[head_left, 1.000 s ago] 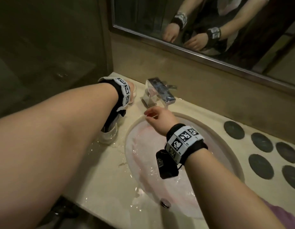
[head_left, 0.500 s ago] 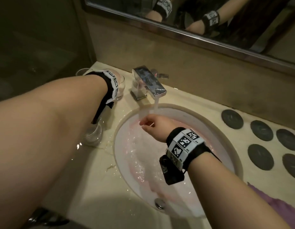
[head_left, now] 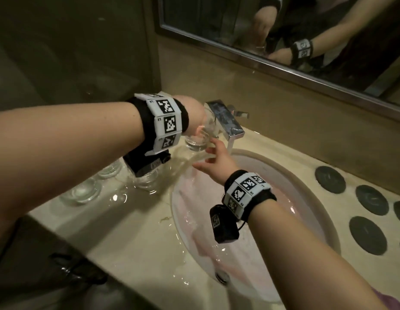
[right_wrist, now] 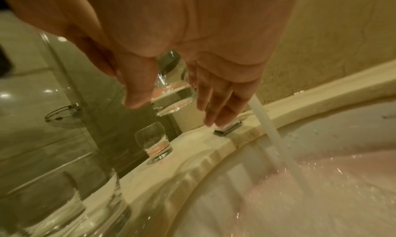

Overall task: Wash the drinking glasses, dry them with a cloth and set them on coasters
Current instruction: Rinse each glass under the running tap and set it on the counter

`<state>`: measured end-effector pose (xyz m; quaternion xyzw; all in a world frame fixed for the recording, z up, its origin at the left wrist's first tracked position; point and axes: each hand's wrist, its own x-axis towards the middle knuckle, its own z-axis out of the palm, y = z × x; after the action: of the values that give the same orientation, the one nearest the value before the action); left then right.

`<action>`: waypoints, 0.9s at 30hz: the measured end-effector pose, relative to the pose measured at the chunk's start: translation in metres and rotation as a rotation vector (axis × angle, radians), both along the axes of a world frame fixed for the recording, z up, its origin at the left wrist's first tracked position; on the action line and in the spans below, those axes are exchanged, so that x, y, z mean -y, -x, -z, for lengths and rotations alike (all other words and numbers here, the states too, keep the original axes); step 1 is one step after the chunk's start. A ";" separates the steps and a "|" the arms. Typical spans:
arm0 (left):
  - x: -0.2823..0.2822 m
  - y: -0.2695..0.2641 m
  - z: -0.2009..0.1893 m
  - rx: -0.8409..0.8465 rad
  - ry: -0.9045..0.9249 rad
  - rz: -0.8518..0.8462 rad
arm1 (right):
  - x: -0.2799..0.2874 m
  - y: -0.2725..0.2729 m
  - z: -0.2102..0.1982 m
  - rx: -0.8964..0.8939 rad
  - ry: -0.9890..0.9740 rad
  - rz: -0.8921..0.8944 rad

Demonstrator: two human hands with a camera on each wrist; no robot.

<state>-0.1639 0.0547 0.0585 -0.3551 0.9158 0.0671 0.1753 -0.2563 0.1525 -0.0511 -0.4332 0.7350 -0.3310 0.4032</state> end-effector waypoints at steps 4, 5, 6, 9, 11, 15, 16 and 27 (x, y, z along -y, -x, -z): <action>-0.025 0.002 0.023 -0.006 -0.033 0.032 | -0.003 -0.005 0.018 0.159 0.103 0.104; -0.028 0.002 0.031 -0.029 -0.049 0.024 | -0.004 -0.002 0.026 0.190 0.113 0.126; -0.031 0.005 0.040 -0.062 -0.071 0.010 | -0.007 0.002 0.030 0.215 0.122 0.148; -0.041 0.016 0.060 -0.128 -0.149 -0.029 | -0.014 0.022 0.046 0.199 0.096 0.194; -0.046 0.023 0.076 -0.190 -0.206 -0.078 | -0.017 0.036 0.054 0.187 0.067 0.206; -0.048 0.029 0.099 -0.298 -0.255 -0.135 | -0.015 0.060 0.069 0.124 -0.024 0.206; -0.046 0.031 0.104 -0.311 -0.265 -0.144 | -0.015 0.065 0.072 0.102 -0.047 0.190; -0.044 0.040 0.128 -0.370 -0.319 -0.185 | -0.009 0.098 0.077 -0.118 -0.142 0.048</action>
<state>-0.2034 0.0990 -0.0697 -0.3872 0.8736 0.2901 0.0518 -0.3540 0.1611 -0.1279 -0.4047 0.7892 -0.2613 0.3810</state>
